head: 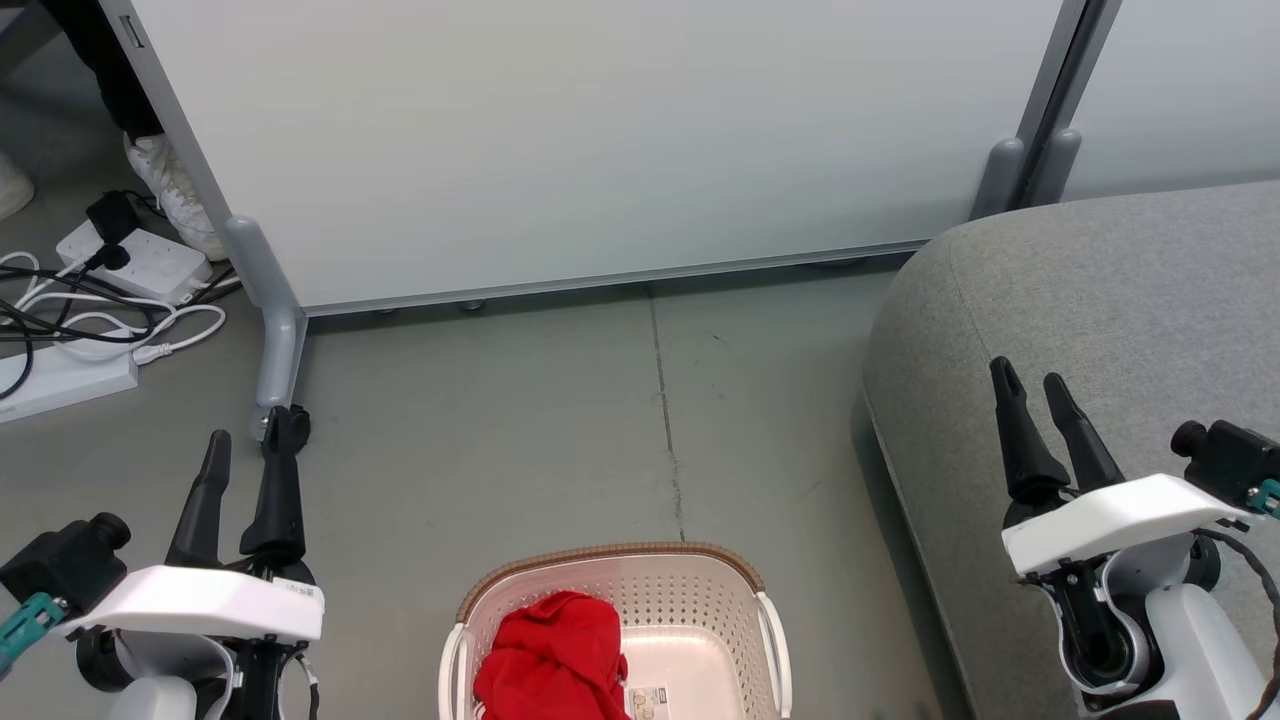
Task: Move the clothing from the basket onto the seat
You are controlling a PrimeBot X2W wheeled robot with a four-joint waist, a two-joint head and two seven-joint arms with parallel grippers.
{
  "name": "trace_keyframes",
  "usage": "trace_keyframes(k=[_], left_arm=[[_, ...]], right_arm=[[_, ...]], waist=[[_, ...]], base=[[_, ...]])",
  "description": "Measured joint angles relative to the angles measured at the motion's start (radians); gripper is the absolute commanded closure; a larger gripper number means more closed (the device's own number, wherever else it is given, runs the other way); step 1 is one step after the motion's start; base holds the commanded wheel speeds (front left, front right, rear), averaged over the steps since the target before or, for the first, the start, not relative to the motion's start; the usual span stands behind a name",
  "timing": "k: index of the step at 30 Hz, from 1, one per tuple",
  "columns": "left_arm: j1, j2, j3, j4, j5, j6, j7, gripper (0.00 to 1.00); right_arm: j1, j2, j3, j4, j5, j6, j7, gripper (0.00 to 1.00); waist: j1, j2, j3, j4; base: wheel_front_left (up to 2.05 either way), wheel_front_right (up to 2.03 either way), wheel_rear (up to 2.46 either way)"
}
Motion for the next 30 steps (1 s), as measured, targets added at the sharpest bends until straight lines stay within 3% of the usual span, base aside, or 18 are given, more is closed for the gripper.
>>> trace_keyframes(k=[13,30], left_arm=[[0.024,0.026,-0.053,0.016,0.153,0.028,-0.030,0.00],[0.032,0.045,-0.079,0.073,0.262,0.041,-0.066,0.00]], right_arm=[[0.035,0.005,0.011,-0.007,-0.184,0.000,-0.047,0.00],[0.064,0.015,-0.012,-0.010,-0.359,0.001,-0.094,0.00]], waist=[[0.0000,0.0000,-0.002,0.004],[0.0000,0.0000,-0.002,0.010]], base=[[0.00,0.00,0.00],[0.00,0.00,0.00]])
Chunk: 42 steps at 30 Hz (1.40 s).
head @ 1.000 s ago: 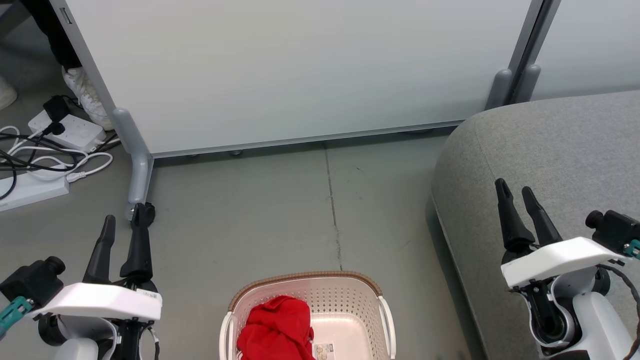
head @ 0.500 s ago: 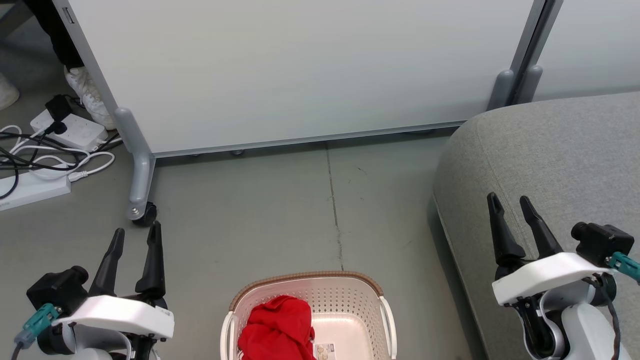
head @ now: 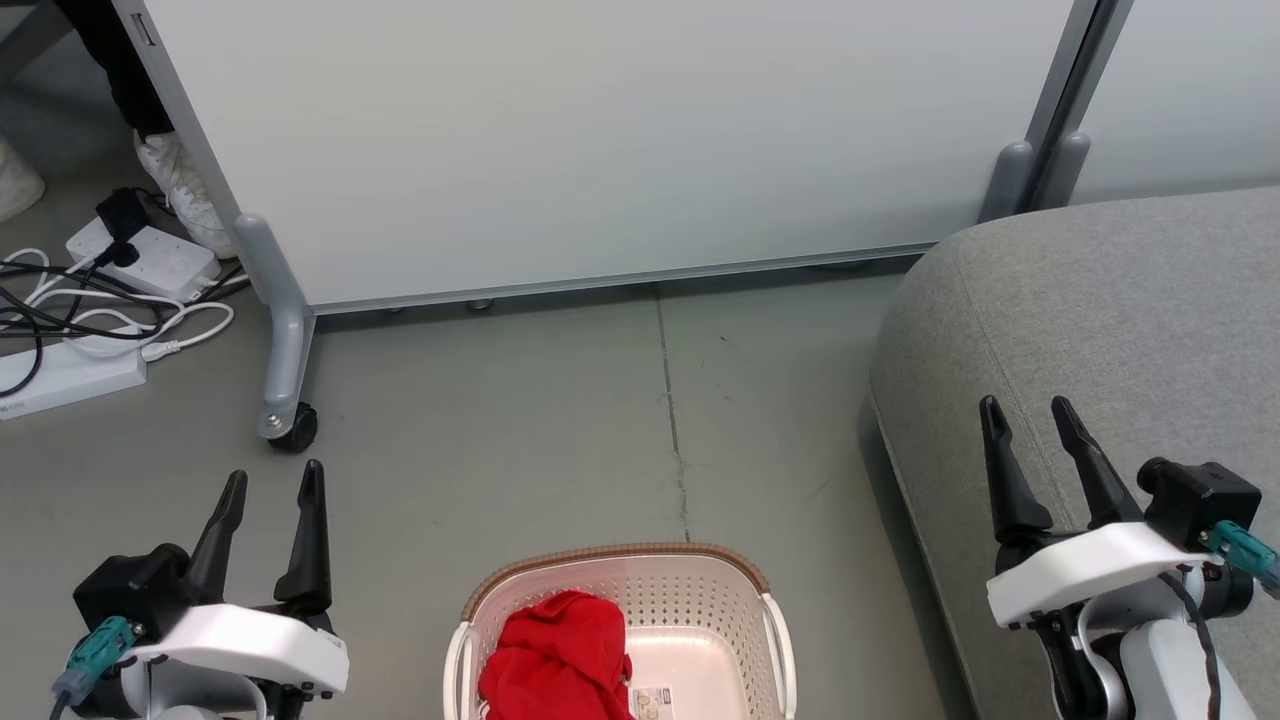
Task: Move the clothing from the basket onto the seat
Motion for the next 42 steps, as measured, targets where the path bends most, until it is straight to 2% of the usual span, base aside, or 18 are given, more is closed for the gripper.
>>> trace_keyframes(k=[16,42], left_arm=[[0.003,0.017,-0.026,0.026,0.086,-0.001,-0.027,0.00],[0.007,0.034,-0.078,0.070,0.183,0.012,-0.033,0.00]], right_arm=[[0.036,0.004,-0.014,-0.004,-0.110,0.000,-0.041,0.00],[0.058,0.004,-0.036,0.016,-0.202,0.000,-0.077,0.00]], waist=[[0.0001,0.0000,-0.002,0.000],[0.0000,0.0000,-0.008,0.024]], base=[[0.00,0.00,0.00],[0.00,0.00,0.00]])
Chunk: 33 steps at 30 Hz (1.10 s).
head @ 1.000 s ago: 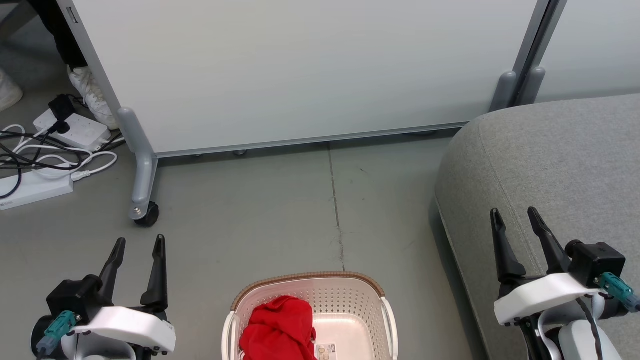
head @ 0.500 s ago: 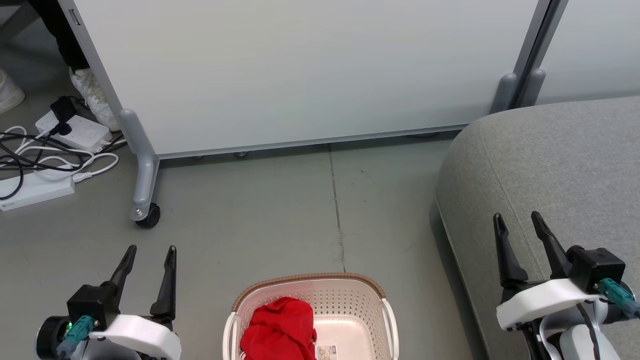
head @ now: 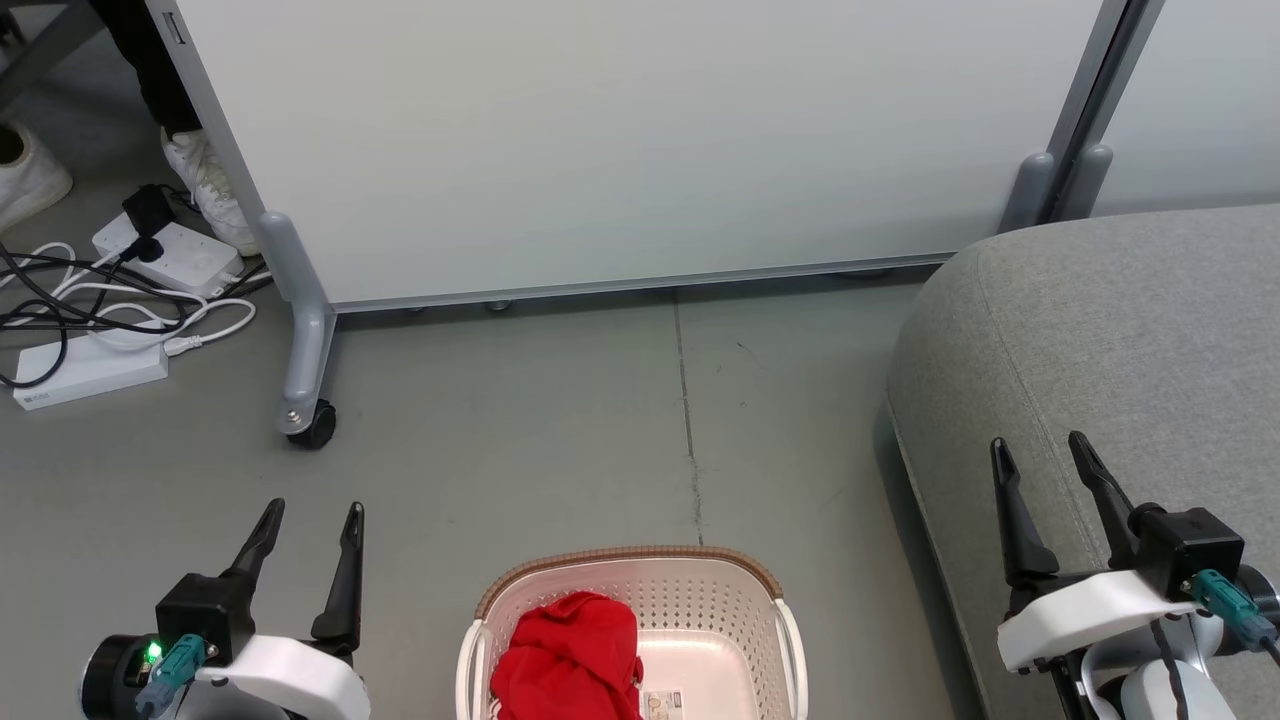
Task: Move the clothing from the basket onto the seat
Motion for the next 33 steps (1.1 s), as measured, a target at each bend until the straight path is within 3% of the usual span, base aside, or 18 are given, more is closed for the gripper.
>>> trace_keyframes(k=[33], left_arm=[[0.000,0.003,-0.011,0.005,-0.029,0.013,0.002,0.00]], right_arm=[[0.001,0.000,-0.003,0.022,0.030,0.001,-0.008,0.00]], waist=[[0.0000,0.0000,0.007,0.006]], base=[[0.00,0.00,0.00]])
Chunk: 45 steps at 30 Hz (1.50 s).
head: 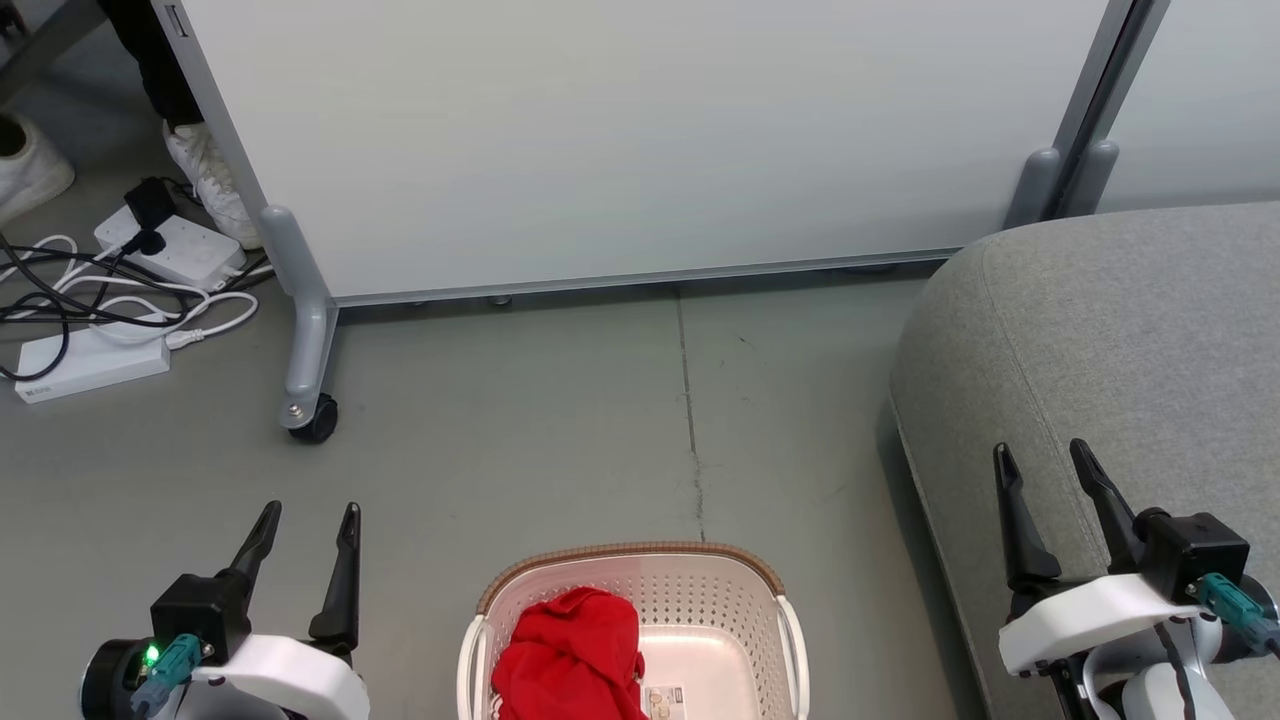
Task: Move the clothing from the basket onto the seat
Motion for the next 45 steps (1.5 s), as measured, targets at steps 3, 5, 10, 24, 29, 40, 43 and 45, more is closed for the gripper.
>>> trace_keyframes(k=[3,5,10,24,29,40,43,45], left_arm=[[-0.004,0.000,-0.004,-0.006,0.000,0.004,0.000,0.00],[-0.016,0.000,-0.012,-0.012,0.001,0.004,0.000,0.00],[-0.076,-0.002,-0.033,-0.018,0.009,-0.008,-0.002,0.00],[-0.328,-0.096,-0.234,0.196,0.057,-0.125,0.075,0.00],[-0.425,-0.104,-0.313,0.322,0.091,-0.151,0.096,0.00],[-0.652,-0.081,-0.458,0.646,0.138,-0.165,0.158,0.00],[-0.699,-0.053,-0.488,0.712,0.156,-0.166,0.168,0.00],[-0.731,-0.027,-0.512,0.754,0.177,-0.166,0.175,0.00]], right_arm=[[-0.001,0.000,0.000,-0.001,0.001,0.000,0.000,0.00],[-0.004,0.000,-0.001,-0.005,0.001,0.000,0.000,0.00],[-0.033,0.000,0.002,-0.027,0.001,0.000,0.004,0.00],[-0.167,0.000,0.040,-0.149,0.006,0.000,0.012,0.00],[-0.210,-0.001,0.063,-0.203,0.020,0.000,0.009,0.00],[-0.255,-0.002,0.125,-0.285,0.091,0.000,-0.010,0.00],[-0.263,-0.002,0.149,-0.301,0.118,0.000,-0.012,0.00],[-0.265,-0.002,0.153,-0.324,0.137,0.000,-0.014,0.00]], waist=[[0.0000,0.0000,0.006,-0.002],[0.0000,0.0000,0.015,-0.003],[0.0000,0.0000,0.053,-0.014],[0.0000,0.0000,0.294,-0.080],[0.0000,0.0000,0.410,-0.119],[0.0000,0.0000,0.669,-0.223],[0.0000,0.0000,0.722,-0.263],[0.0000,0.0000,0.755,-0.290]], base=[[0.00,0.00,0.00],[0.00,0.00,0.00],[0.00,0.00,0.00],[0.00,0.00,0.00],[0.00,0.00,0.00],[0.00,0.00,0.00],[0.00,0.00,0.00],[0.00,0.00,0.00]])
